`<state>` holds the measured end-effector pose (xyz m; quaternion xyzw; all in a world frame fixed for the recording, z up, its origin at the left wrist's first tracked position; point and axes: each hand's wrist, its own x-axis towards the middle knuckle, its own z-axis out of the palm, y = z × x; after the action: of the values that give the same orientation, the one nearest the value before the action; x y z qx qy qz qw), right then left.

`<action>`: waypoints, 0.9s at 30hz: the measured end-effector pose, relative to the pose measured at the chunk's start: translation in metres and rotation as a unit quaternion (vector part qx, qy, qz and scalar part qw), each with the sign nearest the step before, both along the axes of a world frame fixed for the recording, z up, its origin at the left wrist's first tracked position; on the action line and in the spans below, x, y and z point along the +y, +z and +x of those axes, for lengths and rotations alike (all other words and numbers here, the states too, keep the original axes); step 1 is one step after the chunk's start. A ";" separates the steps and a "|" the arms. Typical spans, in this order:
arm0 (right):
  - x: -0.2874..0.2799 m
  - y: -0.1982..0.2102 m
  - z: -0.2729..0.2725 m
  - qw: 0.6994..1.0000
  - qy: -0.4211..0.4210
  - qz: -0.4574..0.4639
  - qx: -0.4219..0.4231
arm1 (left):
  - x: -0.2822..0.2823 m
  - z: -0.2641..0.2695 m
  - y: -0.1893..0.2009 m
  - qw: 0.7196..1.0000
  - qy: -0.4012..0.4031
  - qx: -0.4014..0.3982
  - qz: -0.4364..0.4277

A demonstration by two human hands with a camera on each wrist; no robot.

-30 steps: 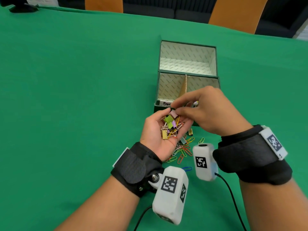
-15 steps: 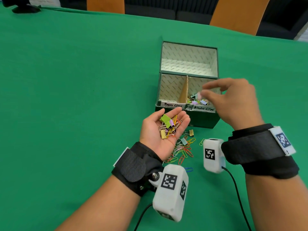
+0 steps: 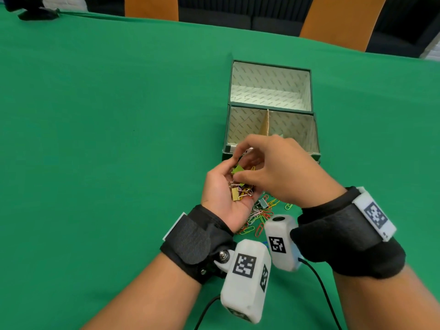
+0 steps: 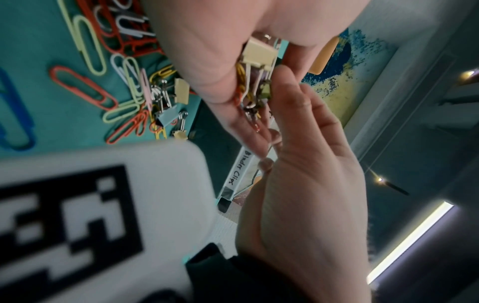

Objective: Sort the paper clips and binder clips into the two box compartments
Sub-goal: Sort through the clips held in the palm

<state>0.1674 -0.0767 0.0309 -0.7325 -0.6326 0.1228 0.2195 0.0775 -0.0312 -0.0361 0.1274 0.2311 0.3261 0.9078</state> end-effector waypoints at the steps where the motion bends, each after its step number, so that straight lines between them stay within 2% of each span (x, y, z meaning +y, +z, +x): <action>1: 0.001 -0.002 -0.001 1.000 -0.006 0.000 0.006 | 0.000 0.000 0.000 1.000 0.001 0.002 -0.002; 5: 0.002 -0.006 -0.001 0.998 -0.015 0.009 0.057 | 0.000 -0.001 -0.001 1.000 0.002 -0.009 -0.012; 9: 0.002 -0.005 0.007 0.990 -0.034 0.069 0.118 | 0.002 -0.001 -0.001 0.999 0.002 -0.030 -0.018; 11: 0.002 -0.004 0.011 0.987 -0.047 0.095 0.122 | 0.004 -0.001 -0.002 0.999 0.008 -0.040 -0.021; 15: 0.001 -0.002 0.013 0.990 -0.039 0.071 0.118 | 0.004 -0.002 -0.001 0.999 0.010 -0.044 -0.026; 23: -0.002 0.004 0.023 0.983 -0.048 0.106 0.140 | 0.002 -0.002 0.002 0.998 0.009 -0.042 -0.041; 25: -0.003 0.006 0.028 0.978 -0.053 0.143 0.142 | 0.002 -0.003 0.002 0.998 0.004 -0.042 -0.048; 27: -0.005 0.010 0.035 0.960 -0.081 0.214 0.163 | 0.002 -0.004 0.003 0.998 -0.003 -0.046 -0.052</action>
<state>0.2027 -0.0812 0.0409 -0.6871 -0.5385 0.0842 0.4805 0.0731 -0.0290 -0.0333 0.0657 0.2053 0.3169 0.9236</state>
